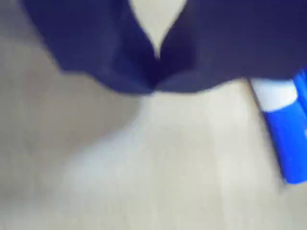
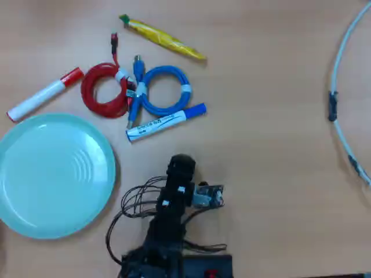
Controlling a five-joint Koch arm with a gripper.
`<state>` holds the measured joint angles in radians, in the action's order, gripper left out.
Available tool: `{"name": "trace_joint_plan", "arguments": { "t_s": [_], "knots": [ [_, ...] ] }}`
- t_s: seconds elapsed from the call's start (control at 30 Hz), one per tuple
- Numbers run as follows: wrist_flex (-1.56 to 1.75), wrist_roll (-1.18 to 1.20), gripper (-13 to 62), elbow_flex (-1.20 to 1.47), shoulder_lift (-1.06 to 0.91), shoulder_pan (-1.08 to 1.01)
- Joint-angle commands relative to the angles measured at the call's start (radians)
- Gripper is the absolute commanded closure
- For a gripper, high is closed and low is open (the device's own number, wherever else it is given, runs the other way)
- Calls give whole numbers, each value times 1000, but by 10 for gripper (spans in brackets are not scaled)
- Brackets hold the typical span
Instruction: Pick up the blue pen and put it in the green bowl
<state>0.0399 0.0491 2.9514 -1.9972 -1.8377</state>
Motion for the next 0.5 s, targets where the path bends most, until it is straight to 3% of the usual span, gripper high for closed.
{"name": "trace_joint_plan", "arguments": {
  "t_s": [0.0, 0.27, 0.47],
  "knots": [
    [-957, 15, 311, -563, -202, 285],
    [-1006, 15, 309, -612, -175, 288],
    [-1178, 12, 308, -816, 5, 299]
  ]
}}
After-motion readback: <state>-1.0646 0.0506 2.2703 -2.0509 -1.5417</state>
